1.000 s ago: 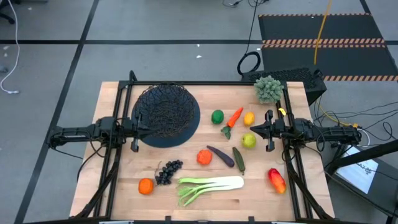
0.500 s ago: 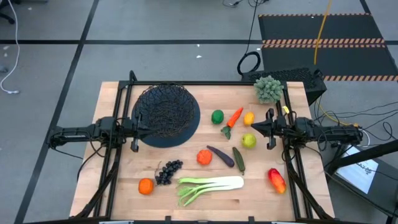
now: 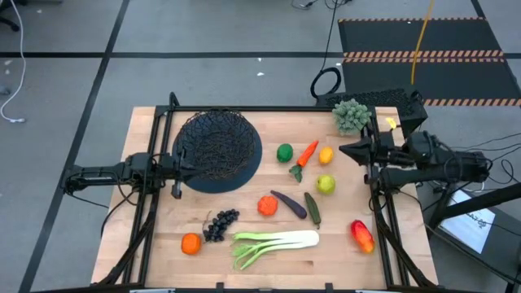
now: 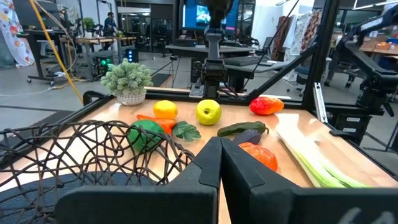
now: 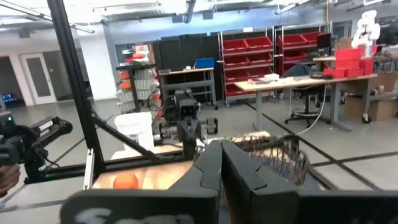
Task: Build produce basket
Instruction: Put the green celery into the black basket
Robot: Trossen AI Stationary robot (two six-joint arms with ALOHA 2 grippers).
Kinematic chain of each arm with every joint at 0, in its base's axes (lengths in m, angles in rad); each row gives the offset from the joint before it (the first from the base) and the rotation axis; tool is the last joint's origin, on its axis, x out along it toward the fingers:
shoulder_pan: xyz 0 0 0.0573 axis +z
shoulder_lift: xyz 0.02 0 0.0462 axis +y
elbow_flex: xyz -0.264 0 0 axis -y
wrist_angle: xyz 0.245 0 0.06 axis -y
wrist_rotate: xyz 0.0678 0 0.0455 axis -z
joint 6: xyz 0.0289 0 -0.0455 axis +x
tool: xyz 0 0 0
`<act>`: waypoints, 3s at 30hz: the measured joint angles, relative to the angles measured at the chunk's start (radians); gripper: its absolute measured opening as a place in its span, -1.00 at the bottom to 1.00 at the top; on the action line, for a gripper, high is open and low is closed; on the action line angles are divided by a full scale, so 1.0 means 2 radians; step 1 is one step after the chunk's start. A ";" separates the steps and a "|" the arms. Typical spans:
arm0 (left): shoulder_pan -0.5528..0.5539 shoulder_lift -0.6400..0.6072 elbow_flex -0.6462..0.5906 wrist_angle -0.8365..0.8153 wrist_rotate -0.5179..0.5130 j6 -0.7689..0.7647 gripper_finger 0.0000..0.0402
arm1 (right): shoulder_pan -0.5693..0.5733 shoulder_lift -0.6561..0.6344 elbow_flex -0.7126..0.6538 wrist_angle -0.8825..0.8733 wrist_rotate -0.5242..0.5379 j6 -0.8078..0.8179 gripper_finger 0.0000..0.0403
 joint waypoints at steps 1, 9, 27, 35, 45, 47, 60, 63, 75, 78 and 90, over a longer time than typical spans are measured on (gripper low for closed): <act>0.000 0.000 0.000 0.000 -0.004 0.000 -0.96 | 0.000 0.014 0.018 -0.007 0.000 -0.002 -1.00; 0.000 0.000 0.000 -0.002 -0.022 0.007 -0.96 | 0.000 0.119 0.166 -0.093 0.000 -0.004 -1.00; 0.000 0.000 0.002 -0.004 -0.020 -0.046 -0.96 | 0.000 0.290 0.414 -0.343 0.000 0.032 -1.00; 0.000 0.017 0.130 -0.120 -0.008 -0.049 -0.96 | 0.000 0.309 0.414 -0.343 0.000 0.031 -1.00; 0.000 0.149 0.417 -0.289 -0.007 -0.020 -0.96 | 0.000 0.326 0.414 -0.331 0.001 0.017 -1.00; 0.000 0.188 0.484 -0.337 -0.007 -0.004 -0.96 | 0.000 0.329 0.414 -0.331 0.001 0.017 -1.00; 0.000 0.361 0.707 -0.481 0.007 0.034 -0.96 | 0.003 0.354 0.403 -0.322 0.001 0.024 -1.00; 0.000 0.365 0.665 -0.468 0.006 0.034 -0.96 | 0.014 0.362 0.389 -0.311 0.002 0.032 -1.00; -0.019 0.367 0.446 -0.257 0.002 0.041 -0.96 | 0.109 0.446 0.350 -0.248 0.005 0.083 -0.88; -0.023 0.367 0.427 -0.233 -0.007 0.043 -0.96 | 0.129 0.481 0.350 -0.249 0.013 0.103 -0.73; -0.023 0.366 0.426 -0.230 -0.007 0.046 -0.96 | 0.170 0.612 0.350 -0.246 -0.007 0.166 -0.05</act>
